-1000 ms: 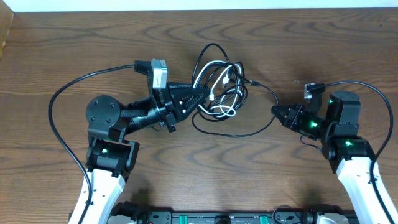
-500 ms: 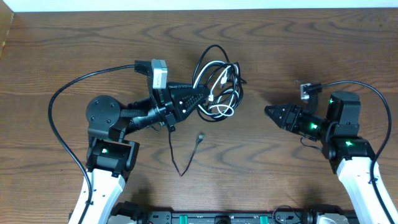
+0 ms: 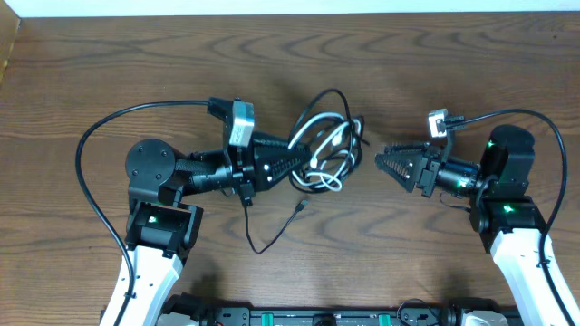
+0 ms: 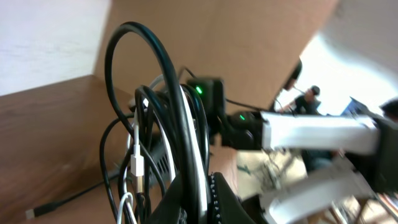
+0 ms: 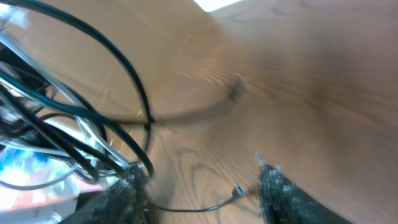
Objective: Untangle cables
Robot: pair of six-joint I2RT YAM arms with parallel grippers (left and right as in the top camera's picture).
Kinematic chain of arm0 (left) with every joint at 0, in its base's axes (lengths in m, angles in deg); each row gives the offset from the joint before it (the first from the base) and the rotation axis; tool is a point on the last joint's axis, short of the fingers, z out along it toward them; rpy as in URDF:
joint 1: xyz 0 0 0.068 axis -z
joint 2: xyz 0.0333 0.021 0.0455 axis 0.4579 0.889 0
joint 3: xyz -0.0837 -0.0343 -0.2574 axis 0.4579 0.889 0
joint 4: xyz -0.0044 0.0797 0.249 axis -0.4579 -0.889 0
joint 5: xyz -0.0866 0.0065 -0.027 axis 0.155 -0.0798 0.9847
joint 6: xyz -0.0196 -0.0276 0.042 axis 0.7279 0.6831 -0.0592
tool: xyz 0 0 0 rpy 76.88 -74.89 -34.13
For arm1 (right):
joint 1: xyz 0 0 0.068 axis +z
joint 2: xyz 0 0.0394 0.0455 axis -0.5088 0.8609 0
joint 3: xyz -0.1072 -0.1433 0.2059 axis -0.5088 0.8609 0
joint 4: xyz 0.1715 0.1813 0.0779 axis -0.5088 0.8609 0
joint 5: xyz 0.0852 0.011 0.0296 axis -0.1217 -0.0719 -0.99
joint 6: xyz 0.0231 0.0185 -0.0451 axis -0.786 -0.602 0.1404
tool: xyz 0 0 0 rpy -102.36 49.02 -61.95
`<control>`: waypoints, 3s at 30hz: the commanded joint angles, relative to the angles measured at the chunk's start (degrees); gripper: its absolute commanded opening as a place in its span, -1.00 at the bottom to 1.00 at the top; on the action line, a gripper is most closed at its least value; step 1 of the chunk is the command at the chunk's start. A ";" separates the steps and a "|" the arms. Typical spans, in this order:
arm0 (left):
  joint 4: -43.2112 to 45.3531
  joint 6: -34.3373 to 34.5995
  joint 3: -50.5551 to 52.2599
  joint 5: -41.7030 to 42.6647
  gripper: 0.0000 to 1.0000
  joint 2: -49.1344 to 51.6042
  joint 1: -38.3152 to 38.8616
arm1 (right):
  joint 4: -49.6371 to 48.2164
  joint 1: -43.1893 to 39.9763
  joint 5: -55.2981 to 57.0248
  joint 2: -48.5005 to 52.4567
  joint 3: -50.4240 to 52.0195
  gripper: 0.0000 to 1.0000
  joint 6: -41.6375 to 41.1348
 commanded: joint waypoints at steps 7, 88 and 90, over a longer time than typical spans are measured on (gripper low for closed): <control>0.61 -4.72 -1.38 9.60 -0.85 1.51 -0.26 | -10.49 3.69 -8.96 -1.53 -0.35 0.44 1.79; 4.04 -3.82 -1.40 16.83 -0.85 2.23 -0.13 | -13.66 7.10 -2.69 -2.49 -0.35 -0.98 7.56; 4.04 -3.82 -1.40 16.83 -0.85 2.23 -0.13 | -13.38 7.10 0.00 -2.49 -0.35 -0.98 5.46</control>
